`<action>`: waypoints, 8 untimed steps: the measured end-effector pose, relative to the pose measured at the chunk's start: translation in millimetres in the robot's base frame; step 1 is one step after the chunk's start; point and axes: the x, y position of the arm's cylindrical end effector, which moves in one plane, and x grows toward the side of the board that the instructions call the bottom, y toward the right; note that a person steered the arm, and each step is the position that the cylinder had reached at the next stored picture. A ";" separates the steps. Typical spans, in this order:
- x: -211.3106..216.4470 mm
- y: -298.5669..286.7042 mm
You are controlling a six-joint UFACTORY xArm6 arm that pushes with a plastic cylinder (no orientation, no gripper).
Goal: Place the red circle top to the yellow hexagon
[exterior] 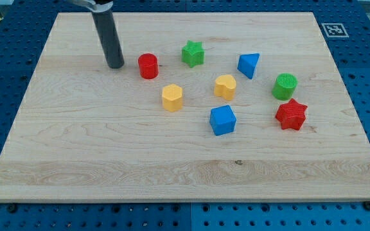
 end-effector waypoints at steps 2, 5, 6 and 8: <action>16.1 19.9; 27.9 18.9; 5.4 18.9; 0.3 19.7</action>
